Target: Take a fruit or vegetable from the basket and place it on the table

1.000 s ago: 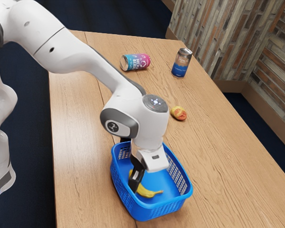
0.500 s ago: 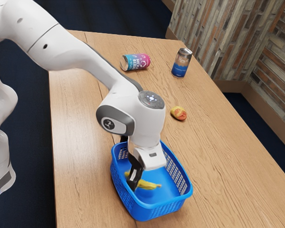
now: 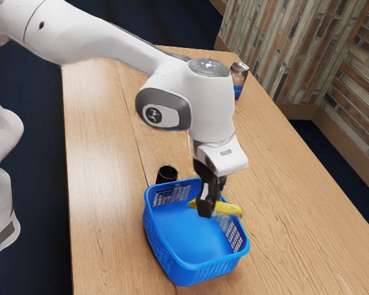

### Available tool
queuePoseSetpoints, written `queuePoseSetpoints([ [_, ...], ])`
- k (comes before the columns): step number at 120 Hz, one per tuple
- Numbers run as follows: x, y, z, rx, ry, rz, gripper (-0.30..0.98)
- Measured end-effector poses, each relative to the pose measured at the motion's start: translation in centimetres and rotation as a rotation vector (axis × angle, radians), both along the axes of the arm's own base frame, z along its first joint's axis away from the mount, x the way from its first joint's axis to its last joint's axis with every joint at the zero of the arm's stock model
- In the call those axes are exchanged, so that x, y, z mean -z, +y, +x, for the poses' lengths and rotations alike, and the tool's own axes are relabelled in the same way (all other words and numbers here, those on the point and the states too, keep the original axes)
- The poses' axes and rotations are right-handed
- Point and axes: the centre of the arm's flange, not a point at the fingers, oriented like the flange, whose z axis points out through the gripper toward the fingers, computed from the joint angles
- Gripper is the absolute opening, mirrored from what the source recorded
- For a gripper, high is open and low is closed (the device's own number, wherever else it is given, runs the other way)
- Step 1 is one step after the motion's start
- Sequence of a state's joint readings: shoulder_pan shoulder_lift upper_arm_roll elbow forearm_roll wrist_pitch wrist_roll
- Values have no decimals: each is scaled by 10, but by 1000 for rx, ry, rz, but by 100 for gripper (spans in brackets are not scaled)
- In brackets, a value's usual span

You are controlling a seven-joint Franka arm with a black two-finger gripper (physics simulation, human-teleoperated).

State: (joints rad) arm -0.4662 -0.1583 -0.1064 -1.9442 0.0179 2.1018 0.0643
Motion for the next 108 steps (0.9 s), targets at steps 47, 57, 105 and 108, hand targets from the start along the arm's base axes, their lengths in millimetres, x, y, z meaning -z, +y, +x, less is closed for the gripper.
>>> queuePoseSetpoints([
  [47,-43,-128,28,163,17,34,12],
  [57,-49,-122,45,140,11,44,10],
  [105,-24,-119,125,63,21,81,12],
  [108,-23,-121,129,62,18,81,13],
])
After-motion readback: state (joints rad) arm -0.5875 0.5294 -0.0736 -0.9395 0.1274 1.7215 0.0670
